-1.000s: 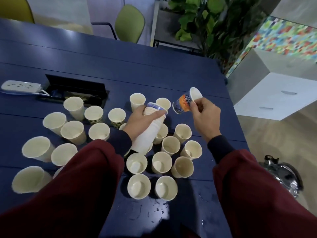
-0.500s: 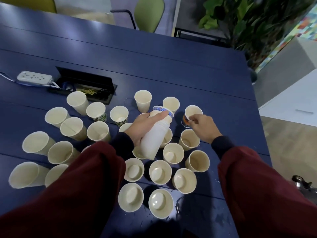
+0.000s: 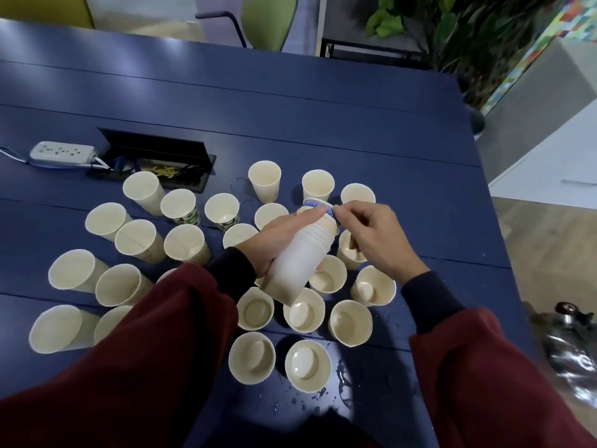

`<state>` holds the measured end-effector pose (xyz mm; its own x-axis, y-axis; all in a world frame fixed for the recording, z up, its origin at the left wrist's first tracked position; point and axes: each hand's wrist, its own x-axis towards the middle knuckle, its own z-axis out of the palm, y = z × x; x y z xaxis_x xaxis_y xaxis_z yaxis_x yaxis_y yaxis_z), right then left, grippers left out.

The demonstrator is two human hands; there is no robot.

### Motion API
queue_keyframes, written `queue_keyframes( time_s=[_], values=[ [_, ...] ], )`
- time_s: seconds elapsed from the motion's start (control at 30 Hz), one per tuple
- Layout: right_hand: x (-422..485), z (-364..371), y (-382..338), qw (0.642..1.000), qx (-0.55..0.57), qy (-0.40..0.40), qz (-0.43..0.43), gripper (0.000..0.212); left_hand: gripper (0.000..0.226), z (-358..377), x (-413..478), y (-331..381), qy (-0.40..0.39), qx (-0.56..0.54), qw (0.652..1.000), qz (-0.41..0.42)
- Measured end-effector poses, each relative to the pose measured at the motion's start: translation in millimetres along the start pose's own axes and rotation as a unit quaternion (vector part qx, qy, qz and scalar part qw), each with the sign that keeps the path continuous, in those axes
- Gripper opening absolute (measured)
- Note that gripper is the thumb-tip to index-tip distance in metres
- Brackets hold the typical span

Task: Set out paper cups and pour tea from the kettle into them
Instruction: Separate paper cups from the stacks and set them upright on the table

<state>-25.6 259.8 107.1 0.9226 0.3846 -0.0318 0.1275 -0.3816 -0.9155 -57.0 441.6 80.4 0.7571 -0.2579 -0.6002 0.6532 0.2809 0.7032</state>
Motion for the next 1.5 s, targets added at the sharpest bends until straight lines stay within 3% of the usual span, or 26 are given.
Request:
queue_keyframes(
  time_s=[0.13, 0.27, 0.37, 0.47, 0.63, 0.87, 1.0, 1.13, 1.27, 1.37, 1.5],
  values=[
    [-13, -3, 8, 0.999, 0.041, 0.019, -0.003, 0.028, 0.066, 5, -3, -4, -0.032, 0.034, 0.999, -0.019],
    [-16, -23, 22, 0.987, 0.071, 0.142, 0.005, 0.026, 0.055, 15, -2, -11, -0.061, 0.083, 0.995, -0.010],
    [-14, -47, 44, 0.971, 0.014, 0.239, 0.007, 0.026, 0.045, 23, -1, -13, -0.025, 0.098, 0.995, 0.004],
    [-17, -59, 71, 0.956, -0.100, 0.276, 0.016, 0.024, 0.051, 25, 3, -14, 0.012, 0.136, 0.991, 0.005],
    [-27, -57, 102, 0.947, -0.245, 0.203, 0.052, 0.016, 0.062, 31, 10, -16, 0.034, 0.131, 0.991, 0.004],
    [-18, -46, 100, 0.958, -0.244, 0.126, 0.080, 0.025, 0.083, 26, 16, -17, 0.055, 0.135, 0.989, 0.005],
    [-21, -39, 93, 0.964, -0.193, 0.165, 0.079, 0.032, 0.079, 25, 9, -16, 0.050, 0.145, 0.988, 0.007],
    [-47, -9, 71, 0.963, -0.120, 0.242, 0.006, 0.012, 0.059, 28, -7, -21, 0.017, 0.138, 0.990, 0.006],
    [-71, 27, 41, 0.980, -0.068, 0.185, -0.021, 0.023, 0.052, 27, -31, -25, -0.028, 0.147, 0.989, 0.015],
    [-84, 42, 19, 0.986, -0.027, 0.158, -0.035, 0.031, 0.030, 19, -52, -30, -0.079, 0.161, 0.983, 0.029],
    [-101, 56, 3, 0.989, -0.013, 0.138, -0.045, 0.036, 0.027, 8, -72, -42, -0.101, 0.187, 0.976, 0.039]
  ],
)
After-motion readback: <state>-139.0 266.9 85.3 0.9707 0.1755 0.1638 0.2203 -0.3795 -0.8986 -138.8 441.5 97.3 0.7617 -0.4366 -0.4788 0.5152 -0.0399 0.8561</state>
